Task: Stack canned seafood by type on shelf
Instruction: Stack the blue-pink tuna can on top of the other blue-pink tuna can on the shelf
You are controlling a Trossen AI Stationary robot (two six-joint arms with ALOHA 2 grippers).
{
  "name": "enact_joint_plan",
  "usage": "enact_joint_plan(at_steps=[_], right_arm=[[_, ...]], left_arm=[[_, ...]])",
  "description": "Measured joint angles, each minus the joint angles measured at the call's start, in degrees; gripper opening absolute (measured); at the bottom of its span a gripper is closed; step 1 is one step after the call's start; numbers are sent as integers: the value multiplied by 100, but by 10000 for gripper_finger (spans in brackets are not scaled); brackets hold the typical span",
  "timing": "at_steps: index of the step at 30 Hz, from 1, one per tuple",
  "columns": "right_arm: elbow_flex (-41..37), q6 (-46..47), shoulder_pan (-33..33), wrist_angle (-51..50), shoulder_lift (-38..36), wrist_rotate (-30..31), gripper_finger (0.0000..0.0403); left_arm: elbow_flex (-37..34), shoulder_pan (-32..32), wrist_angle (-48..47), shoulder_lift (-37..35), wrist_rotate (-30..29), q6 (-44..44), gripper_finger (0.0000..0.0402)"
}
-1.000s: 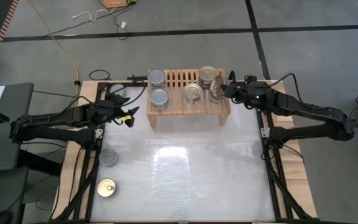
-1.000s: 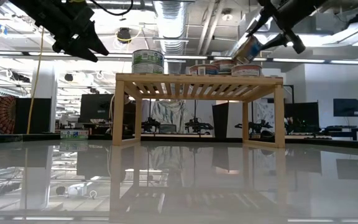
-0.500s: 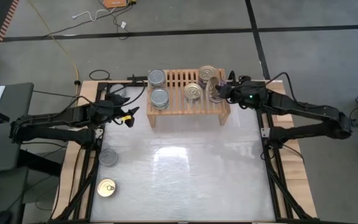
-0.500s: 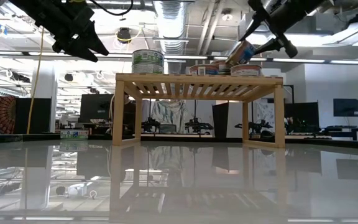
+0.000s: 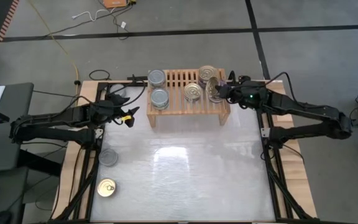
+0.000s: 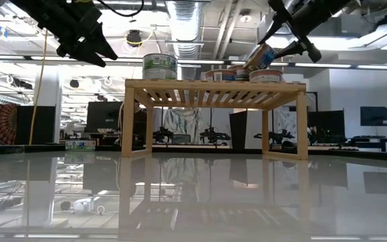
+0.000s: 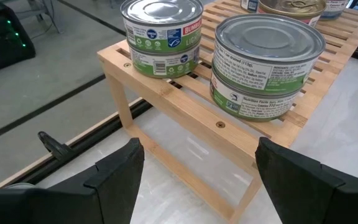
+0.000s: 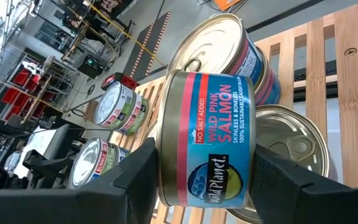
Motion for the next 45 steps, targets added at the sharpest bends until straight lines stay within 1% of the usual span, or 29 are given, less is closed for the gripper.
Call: enact_joint_plan(at_steps=[7, 24, 29, 36, 38, 41, 43, 45], right_arm=[[-2, 199, 0, 11, 0, 0, 235], [-2, 286, -1, 2, -4, 2, 238], [-2, 260, 0, 3, -7, 4, 268], [-2, 250, 0, -8, -9, 0, 331], [-2, 237, -1, -30, -9, -97, 347], [-2, -148, -7, -37, -9, -283, 365], [-2, -428, -7, -21, -26, -303, 371], [-2, -480, -7, -5, -48, -308, 373]], left_arm=[[0, 1, 0, -1, 0, 0, 297], [0, 0, 0, 0, 0, -127, 297], [0, 1, 0, 0, 0, -129, 297], [0, 0, 0, 0, 0, -129, 297], [0, 2, 0, 0, 0, -129, 297], [0, 2, 0, 0, 0, -129, 297], [0, 0, 2, 0, 0, -129, 297], [0, 1, 0, 0, 0, -129, 297]])
